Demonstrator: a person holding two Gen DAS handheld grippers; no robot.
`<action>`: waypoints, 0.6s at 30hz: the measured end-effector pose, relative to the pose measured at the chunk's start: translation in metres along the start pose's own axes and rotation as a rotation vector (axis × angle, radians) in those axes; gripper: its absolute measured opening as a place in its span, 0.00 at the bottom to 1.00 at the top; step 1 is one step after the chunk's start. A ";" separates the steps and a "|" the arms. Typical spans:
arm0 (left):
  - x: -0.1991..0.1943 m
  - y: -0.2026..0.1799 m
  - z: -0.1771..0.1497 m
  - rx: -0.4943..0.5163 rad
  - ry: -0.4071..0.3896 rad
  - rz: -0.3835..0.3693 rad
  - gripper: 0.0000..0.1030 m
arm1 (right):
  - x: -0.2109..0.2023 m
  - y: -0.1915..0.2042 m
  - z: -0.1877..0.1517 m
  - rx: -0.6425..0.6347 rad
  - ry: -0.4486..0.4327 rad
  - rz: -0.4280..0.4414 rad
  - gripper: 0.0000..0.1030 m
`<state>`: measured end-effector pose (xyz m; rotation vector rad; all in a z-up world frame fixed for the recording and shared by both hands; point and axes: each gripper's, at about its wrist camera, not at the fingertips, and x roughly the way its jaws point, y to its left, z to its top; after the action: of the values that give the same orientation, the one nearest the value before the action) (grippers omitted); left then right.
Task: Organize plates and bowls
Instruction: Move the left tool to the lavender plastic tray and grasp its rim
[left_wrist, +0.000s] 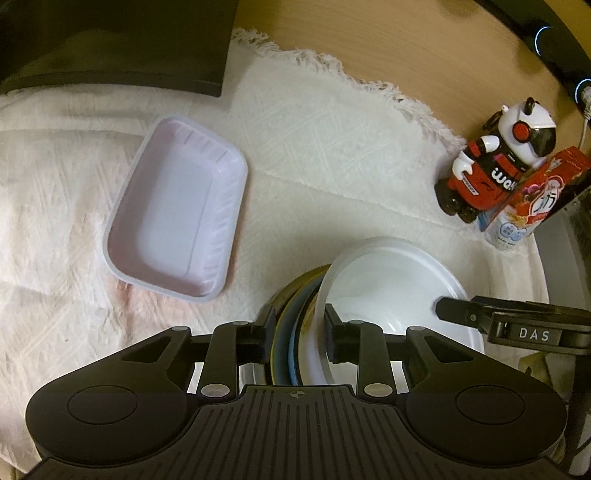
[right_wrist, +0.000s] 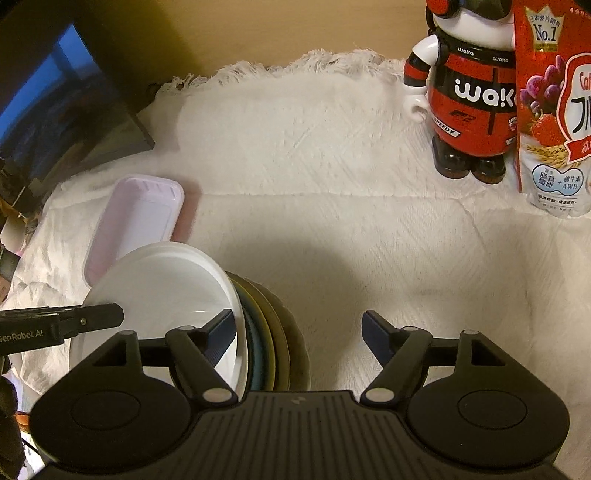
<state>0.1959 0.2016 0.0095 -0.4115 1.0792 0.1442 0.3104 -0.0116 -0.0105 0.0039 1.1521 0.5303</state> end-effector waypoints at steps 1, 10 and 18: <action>0.000 0.000 0.000 0.000 0.002 -0.002 0.29 | -0.002 0.003 -0.001 -0.006 -0.002 -0.012 0.72; -0.034 0.023 0.020 -0.003 -0.102 -0.128 0.26 | -0.048 0.042 0.005 -0.125 -0.067 -0.028 0.72; -0.049 0.088 0.059 -0.066 -0.256 0.039 0.27 | -0.044 0.104 0.044 -0.188 -0.044 -0.132 0.79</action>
<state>0.1939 0.3095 0.0541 -0.4193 0.8322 0.2610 0.2943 0.0738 0.0743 -0.2199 1.0478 0.5171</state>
